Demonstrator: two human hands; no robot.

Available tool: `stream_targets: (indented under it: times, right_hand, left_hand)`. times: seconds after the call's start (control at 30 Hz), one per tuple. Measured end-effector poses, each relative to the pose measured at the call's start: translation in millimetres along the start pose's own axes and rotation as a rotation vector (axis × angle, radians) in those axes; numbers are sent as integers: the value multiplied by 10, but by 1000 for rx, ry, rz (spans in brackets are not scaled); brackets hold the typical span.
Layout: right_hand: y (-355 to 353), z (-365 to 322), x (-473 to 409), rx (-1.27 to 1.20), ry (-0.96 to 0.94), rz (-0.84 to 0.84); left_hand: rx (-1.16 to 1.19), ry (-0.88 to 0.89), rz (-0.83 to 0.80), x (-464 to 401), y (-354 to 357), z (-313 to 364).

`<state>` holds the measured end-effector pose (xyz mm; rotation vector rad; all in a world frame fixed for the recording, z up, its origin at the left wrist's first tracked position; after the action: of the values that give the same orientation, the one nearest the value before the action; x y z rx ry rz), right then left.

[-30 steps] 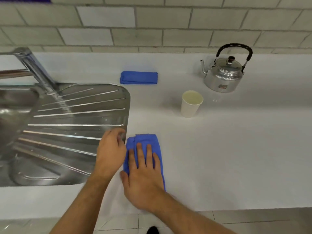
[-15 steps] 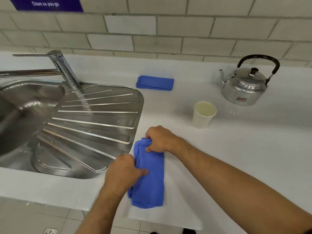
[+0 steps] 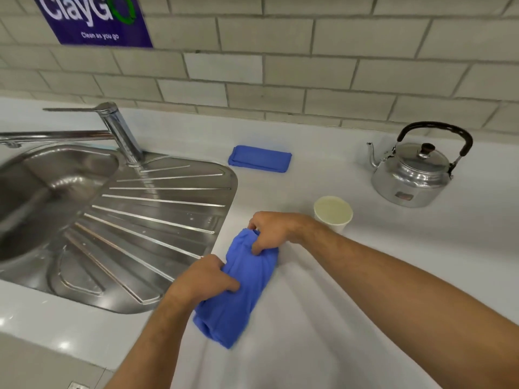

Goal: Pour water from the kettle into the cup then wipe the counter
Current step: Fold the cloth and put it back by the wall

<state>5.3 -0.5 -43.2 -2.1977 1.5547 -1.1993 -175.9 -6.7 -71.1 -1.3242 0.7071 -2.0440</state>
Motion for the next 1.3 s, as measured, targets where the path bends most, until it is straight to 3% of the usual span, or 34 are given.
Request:
stream_targets:
  times: [0.13, 0.33, 0.5, 0.67, 0.87, 1.0, 1.2, 1.3]
  right_hand:
    - [-312, -148, -18, -71, -41, 60]
    - [-882, -106, -149, -260, -2, 177]
    - [-1203, 209, -477, -726, 133, 427]
    - [-1496, 424, -826, -878, 166, 666]
    - [-1744, 539, -1202, -793, 41, 974]
    - [-1603, 723, -1428, -774, 204, 863]
    - [-1702, 811, -1450, -761, 224, 868]
    - [-1672, 867, -1415, -734, 249, 823]
  left_hand:
    - [224, 90, 49, -107, -176, 73]
    - [560, 276, -104, -525, -706, 13]
    - [987, 350, 17, -1174, -1173, 83]
    - [728, 478, 196, -1807, -1544, 486]
    - [581, 478, 342, -2464, -1923, 815]
    - [347, 406, 315, -2787, -1869, 850]
    - [435, 379, 252, -2950, -1998, 873]
    - [225, 348, 290, -2981, -2016, 882]
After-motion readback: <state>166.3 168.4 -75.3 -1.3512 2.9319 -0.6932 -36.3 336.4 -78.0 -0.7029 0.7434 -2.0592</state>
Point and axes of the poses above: each hand's wrist, its own x-axis away from the middle knuckle, its own y-axis out of the palm, z = x × y, the point moved 2 cm from there along -x, towards the middle knuckle, and after that the axes turned 14 degrees about -x, right-handed, at the moved point
